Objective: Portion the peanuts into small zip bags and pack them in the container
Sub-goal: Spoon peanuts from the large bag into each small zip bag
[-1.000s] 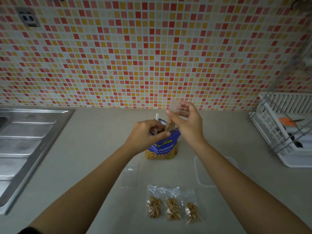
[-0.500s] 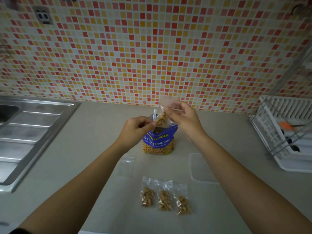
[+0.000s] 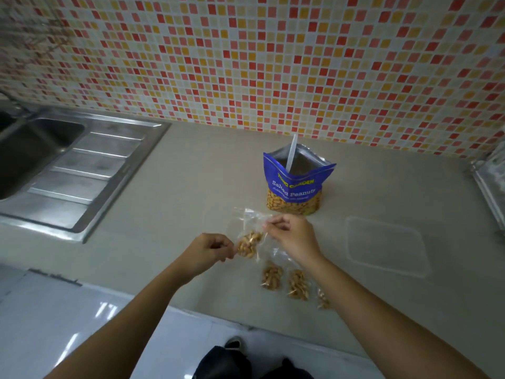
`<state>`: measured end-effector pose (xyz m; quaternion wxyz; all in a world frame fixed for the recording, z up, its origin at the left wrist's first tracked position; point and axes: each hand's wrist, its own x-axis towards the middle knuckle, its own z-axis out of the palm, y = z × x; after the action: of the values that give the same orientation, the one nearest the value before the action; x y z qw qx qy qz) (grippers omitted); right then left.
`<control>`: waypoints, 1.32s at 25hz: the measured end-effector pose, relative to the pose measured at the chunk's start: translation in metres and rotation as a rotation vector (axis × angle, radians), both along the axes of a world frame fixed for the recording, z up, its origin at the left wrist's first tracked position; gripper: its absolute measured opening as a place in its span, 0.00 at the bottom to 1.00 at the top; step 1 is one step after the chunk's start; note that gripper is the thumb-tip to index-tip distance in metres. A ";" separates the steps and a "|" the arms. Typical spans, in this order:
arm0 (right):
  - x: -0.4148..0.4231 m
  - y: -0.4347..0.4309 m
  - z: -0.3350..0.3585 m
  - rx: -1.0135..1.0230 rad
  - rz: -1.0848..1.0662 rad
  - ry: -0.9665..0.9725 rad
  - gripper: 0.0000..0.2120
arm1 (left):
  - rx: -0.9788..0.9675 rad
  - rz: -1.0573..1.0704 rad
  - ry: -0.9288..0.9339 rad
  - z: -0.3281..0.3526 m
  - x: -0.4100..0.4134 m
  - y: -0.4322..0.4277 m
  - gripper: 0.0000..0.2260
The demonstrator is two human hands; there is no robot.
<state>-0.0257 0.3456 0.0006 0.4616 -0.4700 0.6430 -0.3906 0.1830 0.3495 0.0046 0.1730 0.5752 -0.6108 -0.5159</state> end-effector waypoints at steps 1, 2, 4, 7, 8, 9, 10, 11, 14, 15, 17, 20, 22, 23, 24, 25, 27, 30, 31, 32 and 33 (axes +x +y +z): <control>0.005 0.000 -0.014 0.065 -0.003 0.104 0.05 | 0.022 0.000 -0.049 -0.013 0.006 0.003 0.04; 0.010 0.000 -0.025 0.117 -0.007 0.201 0.05 | 0.037 0.008 -0.093 -0.025 0.011 0.005 0.05; 0.018 0.001 -0.038 0.209 0.002 0.356 0.08 | 0.036 0.015 -0.177 -0.042 0.015 0.007 0.06; 0.026 0.000 -0.045 0.298 0.044 0.574 0.09 | -0.019 -0.065 -0.317 -0.052 0.012 0.007 0.10; 0.028 0.000 -0.046 0.310 0.053 0.627 0.09 | -0.038 -0.097 -0.348 -0.054 0.011 0.007 0.12; 0.029 0.000 -0.048 0.318 0.056 0.672 0.09 | -0.052 -0.123 -0.367 -0.056 0.009 0.006 0.13; 0.030 -0.001 -0.048 0.323 0.055 0.709 0.09 | -0.061 -0.146 -0.378 -0.058 0.009 0.005 0.12; 0.030 -0.002 -0.048 0.324 0.055 0.737 0.08 | -0.065 -0.168 -0.383 -0.060 0.008 0.005 0.11; 0.030 -0.004 -0.048 0.303 0.069 0.784 0.06 | -0.092 -0.217 -0.370 -0.063 0.006 0.006 0.10; 0.030 -0.005 -0.047 0.300 0.081 0.797 0.06 | -0.099 -0.224 -0.363 -0.065 0.006 0.006 0.11; 0.031 -0.005 -0.045 0.308 0.100 0.814 0.06 | -0.098 -0.247 -0.352 -0.066 0.007 0.006 0.12; 0.028 -0.006 -0.047 0.332 0.113 0.799 0.07 | -0.069 -0.299 -0.368 -0.063 0.010 0.002 0.16; 0.024 -0.007 -0.047 0.337 0.101 0.737 0.11 | -0.099 -0.241 -0.410 -0.059 0.012 -0.009 0.17; 0.022 -0.008 -0.049 0.319 0.104 0.710 0.13 | -0.145 -0.162 -0.435 -0.057 0.012 -0.017 0.16; 0.020 -0.010 -0.050 0.279 0.123 0.698 0.15 | -0.202 -0.069 -0.458 -0.055 0.012 -0.029 0.14; 0.018 -0.011 -0.051 0.223 0.160 0.699 0.16 | -0.250 0.017 -0.471 -0.054 0.012 -0.041 0.13; 0.017 -0.015 -0.054 0.124 0.251 0.713 0.18 | -0.278 0.115 -0.464 -0.056 0.008 -0.063 0.12; 0.019 -0.017 -0.058 0.068 0.376 0.742 0.23 | -0.207 0.084 -0.483 -0.067 -0.006 -0.079 0.20; 0.019 -0.018 -0.059 0.063 0.426 0.754 0.24 | -0.201 0.059 -0.503 -0.071 -0.010 -0.081 0.22; 0.020 -0.019 -0.060 0.067 0.483 0.770 0.26 | -0.211 0.041 -0.516 -0.074 -0.014 -0.082 0.22; 0.019 -0.021 -0.061 0.076 0.541 0.799 0.28 | -0.224 0.034 -0.518 -0.076 -0.016 -0.084 0.21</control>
<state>-0.0065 0.3251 -0.0609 0.2806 -0.7164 0.6384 -0.0215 0.1666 0.2657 -0.0718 0.0822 0.6754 -0.6780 -0.2783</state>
